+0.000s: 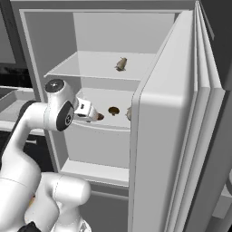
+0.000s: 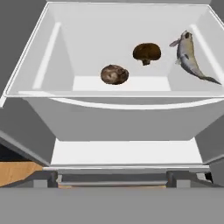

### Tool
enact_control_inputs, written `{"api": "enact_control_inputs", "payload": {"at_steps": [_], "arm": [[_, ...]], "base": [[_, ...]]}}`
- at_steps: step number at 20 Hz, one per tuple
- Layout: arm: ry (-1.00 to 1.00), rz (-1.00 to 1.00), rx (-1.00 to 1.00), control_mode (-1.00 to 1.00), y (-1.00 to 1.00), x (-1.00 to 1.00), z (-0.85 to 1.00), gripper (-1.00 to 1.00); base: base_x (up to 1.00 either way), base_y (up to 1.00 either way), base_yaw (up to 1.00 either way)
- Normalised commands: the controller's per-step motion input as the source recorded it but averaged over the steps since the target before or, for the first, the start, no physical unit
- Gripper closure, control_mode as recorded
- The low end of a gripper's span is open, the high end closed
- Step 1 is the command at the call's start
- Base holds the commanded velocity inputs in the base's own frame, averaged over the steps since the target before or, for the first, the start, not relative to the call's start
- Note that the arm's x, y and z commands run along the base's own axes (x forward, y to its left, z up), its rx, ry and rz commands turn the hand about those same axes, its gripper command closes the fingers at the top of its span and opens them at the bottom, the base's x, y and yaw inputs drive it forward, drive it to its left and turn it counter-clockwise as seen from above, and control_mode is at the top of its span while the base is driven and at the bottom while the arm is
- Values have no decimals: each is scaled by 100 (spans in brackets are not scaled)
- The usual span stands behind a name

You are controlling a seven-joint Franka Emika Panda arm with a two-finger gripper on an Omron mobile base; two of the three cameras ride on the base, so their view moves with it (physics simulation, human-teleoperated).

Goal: Place one mushroom and one fish in each tupperware on the nearby counter, to pack two identical lunches.

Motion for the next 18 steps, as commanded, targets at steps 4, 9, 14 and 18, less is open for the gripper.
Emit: {"api": "enact_control_inputs", "payload": {"at_steps": [4, 9, 14, 18], "arm": [[3, -7, 6, -100, -3, 28, -1, -100], [7, 0, 11, -100, -14, 46, -1, -100], [8, 0, 0, -100, 0, 39, -5, -100], [0, 0, -1, -100, 0, 31, -27, -100]], "base": [[0, 0, 0], [0, 0, 0], [0, 0, 0], [0, 0, 0]]}}
